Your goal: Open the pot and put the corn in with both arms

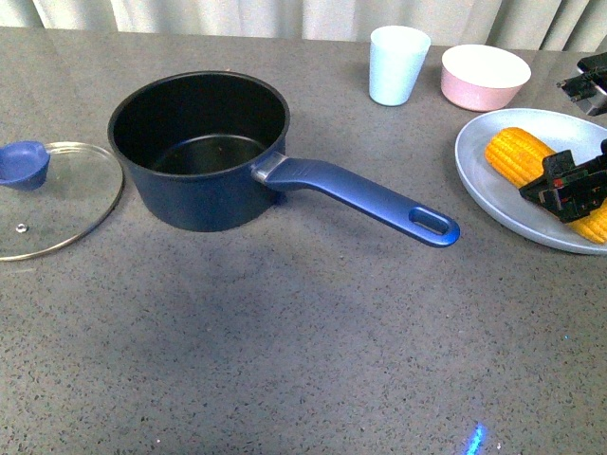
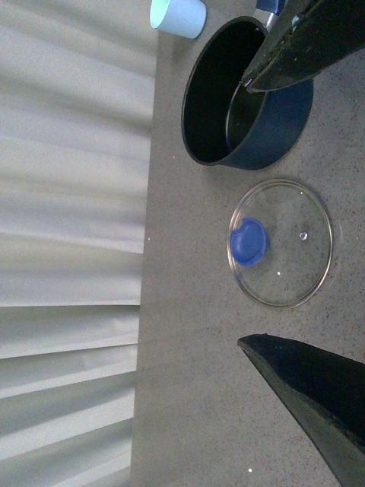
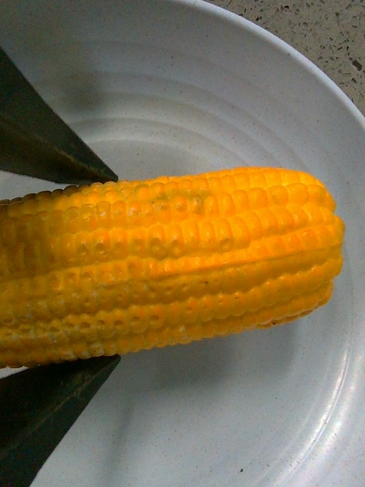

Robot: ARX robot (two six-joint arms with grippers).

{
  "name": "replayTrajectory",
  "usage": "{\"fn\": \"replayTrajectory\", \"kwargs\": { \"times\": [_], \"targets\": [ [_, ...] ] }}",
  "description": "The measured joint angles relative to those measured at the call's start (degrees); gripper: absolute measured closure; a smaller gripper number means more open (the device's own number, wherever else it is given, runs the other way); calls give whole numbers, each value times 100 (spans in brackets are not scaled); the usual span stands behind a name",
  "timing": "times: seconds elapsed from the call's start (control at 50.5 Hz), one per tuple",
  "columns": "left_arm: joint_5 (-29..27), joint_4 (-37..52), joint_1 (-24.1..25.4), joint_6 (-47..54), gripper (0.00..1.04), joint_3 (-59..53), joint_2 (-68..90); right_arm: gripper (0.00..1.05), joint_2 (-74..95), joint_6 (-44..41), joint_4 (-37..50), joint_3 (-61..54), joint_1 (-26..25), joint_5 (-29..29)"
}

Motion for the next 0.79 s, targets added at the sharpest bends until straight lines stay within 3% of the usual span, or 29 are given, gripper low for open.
{"fn": "replayTrajectory", "kwargs": {
  "times": [0.198, 0.515, 0.654, 0.792],
  "targets": [
    [-2, 0, 0, 0, 9, 0, 0, 66, -20, 39, 4, -2, -15, -63],
    [-2, 0, 0, 0, 9, 0, 2, 81, -905, 393, -136, -35, 85, -592],
    [0, 0, 0, 0, 9, 0, 0, 75, -1340, 914, -219, 299, 728, -785],
    [0, 0, 0, -2, 9, 0, 0, 74, -1204, 1515, -345, 1025, 1720, -846]
  ]
}}
